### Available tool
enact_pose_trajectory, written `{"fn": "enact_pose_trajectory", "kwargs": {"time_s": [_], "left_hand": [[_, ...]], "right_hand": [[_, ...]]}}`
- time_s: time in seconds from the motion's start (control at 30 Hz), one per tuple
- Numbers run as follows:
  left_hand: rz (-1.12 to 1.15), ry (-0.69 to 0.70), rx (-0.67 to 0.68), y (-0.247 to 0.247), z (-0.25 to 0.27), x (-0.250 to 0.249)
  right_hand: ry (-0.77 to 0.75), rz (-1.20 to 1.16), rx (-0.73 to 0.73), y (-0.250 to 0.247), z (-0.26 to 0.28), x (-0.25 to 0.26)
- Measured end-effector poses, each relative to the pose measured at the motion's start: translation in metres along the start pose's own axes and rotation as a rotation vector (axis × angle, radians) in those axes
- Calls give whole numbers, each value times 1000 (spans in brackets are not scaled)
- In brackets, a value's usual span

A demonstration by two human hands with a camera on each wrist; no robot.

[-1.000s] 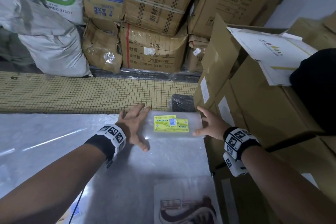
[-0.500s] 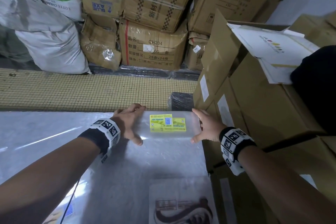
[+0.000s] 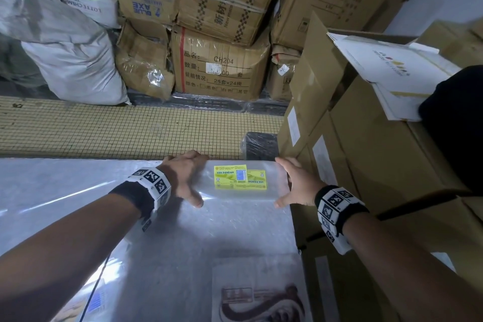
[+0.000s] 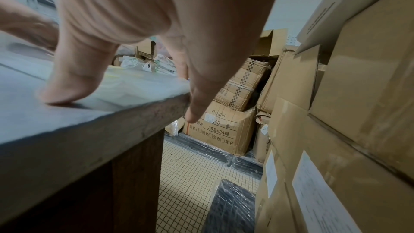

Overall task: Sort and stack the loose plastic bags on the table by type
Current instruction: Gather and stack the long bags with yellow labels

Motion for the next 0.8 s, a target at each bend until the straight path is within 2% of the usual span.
{"fn": "enact_pose_trajectory", "kwargs": {"time_s": [0.8], "left_hand": [[7,-3,-22,3,3,1]], "right_hand": [[5,-62,59,4,-4,-4]]}}
Point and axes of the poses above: each hand's wrist, its own z-axis away from the middle knuckle, its own y-axis out of the palm, x = y × z, the point moved 2 cm from there along -z, towards the middle knuckle, and after that the axes turned 14 degrees about y, right-handed, at the moved point
